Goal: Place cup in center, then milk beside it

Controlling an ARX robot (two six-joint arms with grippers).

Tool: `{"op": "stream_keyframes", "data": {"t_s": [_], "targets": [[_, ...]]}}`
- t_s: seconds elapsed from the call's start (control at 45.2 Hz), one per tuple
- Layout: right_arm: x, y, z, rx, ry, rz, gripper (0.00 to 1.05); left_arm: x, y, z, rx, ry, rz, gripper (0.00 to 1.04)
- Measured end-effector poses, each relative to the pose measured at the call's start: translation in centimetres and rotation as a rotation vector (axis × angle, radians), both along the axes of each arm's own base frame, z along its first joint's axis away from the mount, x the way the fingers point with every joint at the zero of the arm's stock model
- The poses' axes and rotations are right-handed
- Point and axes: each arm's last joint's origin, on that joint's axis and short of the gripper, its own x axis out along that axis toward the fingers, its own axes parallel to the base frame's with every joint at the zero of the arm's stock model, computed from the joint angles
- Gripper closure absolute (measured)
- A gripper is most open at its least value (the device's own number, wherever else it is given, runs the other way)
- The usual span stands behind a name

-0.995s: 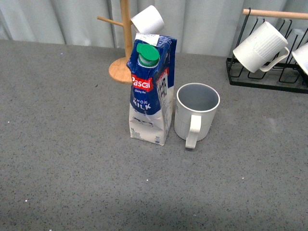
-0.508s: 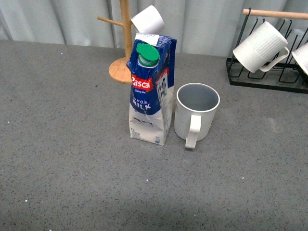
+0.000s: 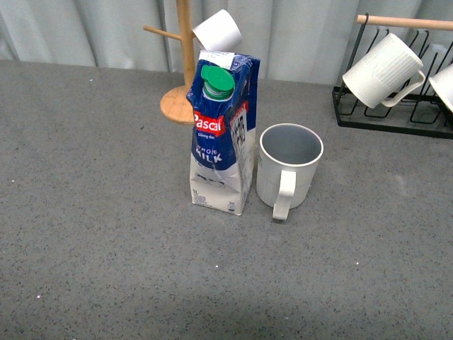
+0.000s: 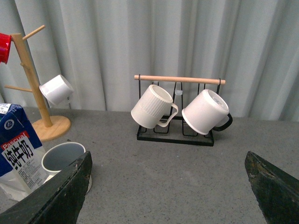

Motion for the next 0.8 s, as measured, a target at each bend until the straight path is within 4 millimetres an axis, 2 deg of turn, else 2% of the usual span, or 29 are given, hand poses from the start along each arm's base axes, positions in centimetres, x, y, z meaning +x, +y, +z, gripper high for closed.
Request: {"op": "stream_keyframes", "data": {"t_s": [0.133, 0.221, 0.42, 0.796], "targets": [[0.00, 0.00, 0.00, 0.000, 0.000, 0.000, 0.09, 0.00, 0.00, 0.00, 0.000, 0.000, 0.000, 0.53], [0.00, 0.00, 0.00, 0.000, 0.000, 0.000, 0.09, 0.00, 0.00, 0.00, 0.000, 0.000, 0.000, 0.33], [0.00, 0.00, 0.00, 0.000, 0.000, 0.000, 0.09, 0.00, 0.00, 0.00, 0.002, 0.000, 0.000, 0.05], [0.00, 0.00, 0.00, 0.000, 0.000, 0.000, 0.09, 0.00, 0.00, 0.00, 0.003, 0.000, 0.000, 0.07]]}}
